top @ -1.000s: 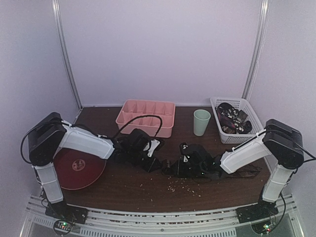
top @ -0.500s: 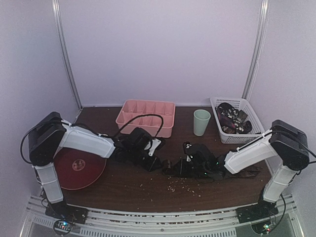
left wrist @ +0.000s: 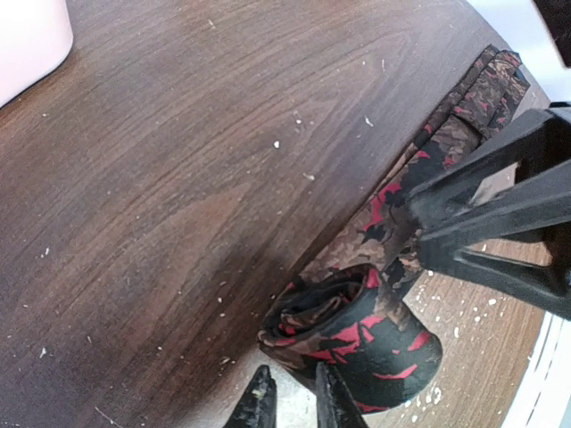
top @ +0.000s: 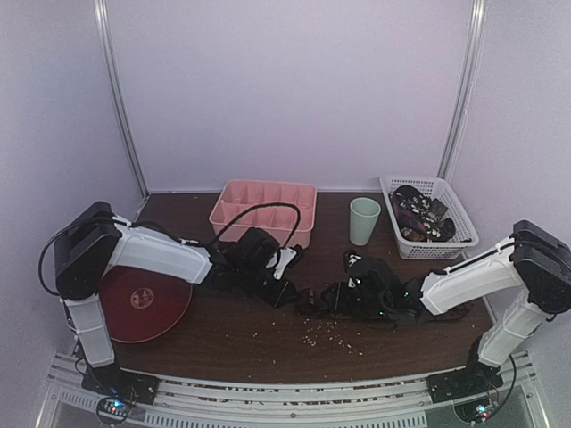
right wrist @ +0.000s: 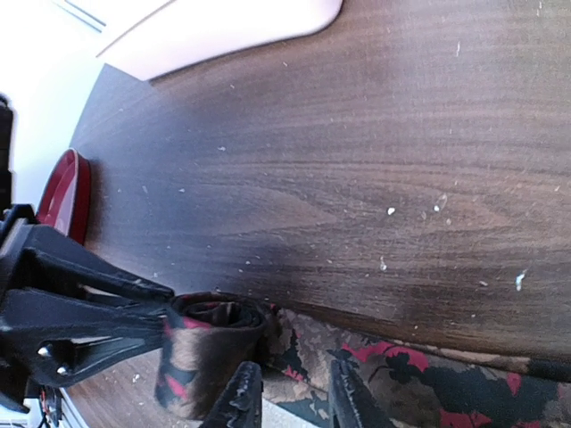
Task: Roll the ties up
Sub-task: Roll the tie at the center of the board.
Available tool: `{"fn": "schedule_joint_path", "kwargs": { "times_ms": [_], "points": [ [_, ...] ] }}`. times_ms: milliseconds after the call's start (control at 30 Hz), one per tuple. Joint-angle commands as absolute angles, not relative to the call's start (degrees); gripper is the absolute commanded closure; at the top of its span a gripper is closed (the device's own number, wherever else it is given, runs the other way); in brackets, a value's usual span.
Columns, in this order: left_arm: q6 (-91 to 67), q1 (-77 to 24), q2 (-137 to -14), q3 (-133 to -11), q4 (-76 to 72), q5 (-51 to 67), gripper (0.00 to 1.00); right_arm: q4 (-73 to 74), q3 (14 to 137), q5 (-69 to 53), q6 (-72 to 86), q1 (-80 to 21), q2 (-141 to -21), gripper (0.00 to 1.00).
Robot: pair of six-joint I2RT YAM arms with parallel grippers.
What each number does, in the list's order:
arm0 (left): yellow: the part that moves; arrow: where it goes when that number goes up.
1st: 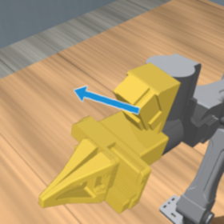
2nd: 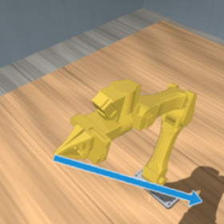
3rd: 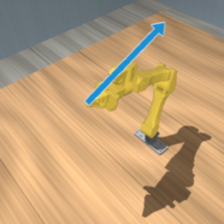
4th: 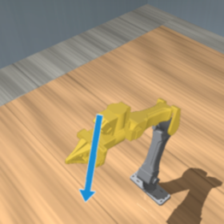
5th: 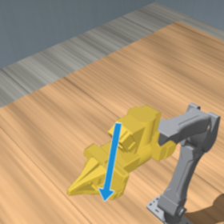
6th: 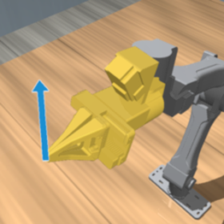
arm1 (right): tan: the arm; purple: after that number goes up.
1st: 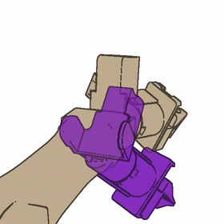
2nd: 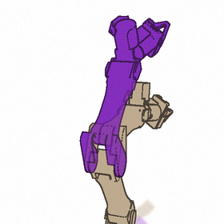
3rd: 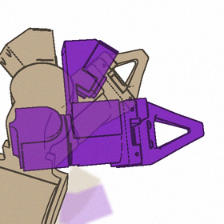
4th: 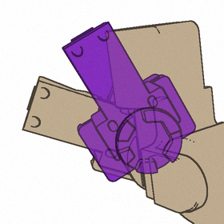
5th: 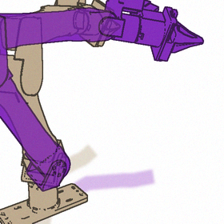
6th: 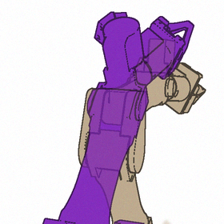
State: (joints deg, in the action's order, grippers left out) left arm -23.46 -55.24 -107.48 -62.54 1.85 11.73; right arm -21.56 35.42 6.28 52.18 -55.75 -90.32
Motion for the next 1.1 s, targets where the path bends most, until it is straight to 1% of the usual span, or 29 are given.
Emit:
{"fn": "schedule_joint_path", "kwargs": {
  "times_ms": [0,167,333,400,533,800,1067],
  "points": [
    [-22.7,-56.0,-108.8,-64.8,1.8,12.1,0.83,-22.4,33.7,6.9,53.1,-55.7,-86.2,0.66],
    [-23.0,-56.2,-109.8,-65.8,1.8,12.1,0.83,-25.1,33.2,3.3,54.6,-55.9,-85.4,0.58],
    [-23.5,-56.6,-110.6,-66.6,1.8,11.9,0.83,-28.2,34.2,0.4,55.8,-56.2,-88.3,0.57],
    [-23.7,-56.7,-110.7,-66.8,1.8,11.8,0.83,-27.7,35.4,0.2,55.8,-56.3,-89.6,0.58],
    [-24.1,-56.8,-110.8,-66.7,1.8,11.3,0.83,-25.2,37.5,0.2,55.1,-56.3,-92.1,0.63],
    [-24.9,-56.8,-109.9,-66.1,1.0,10.4,0.83,-25.3,36.3,2.2,54.6,-56.0,-93.4,0.74],
    [-25.2,-56.6,-108.9,-65.2,1.0,7.6,0.83,-28.3,35.2,-0.7,55.8,-54.6,-94.8,0.75]
  ]
}}
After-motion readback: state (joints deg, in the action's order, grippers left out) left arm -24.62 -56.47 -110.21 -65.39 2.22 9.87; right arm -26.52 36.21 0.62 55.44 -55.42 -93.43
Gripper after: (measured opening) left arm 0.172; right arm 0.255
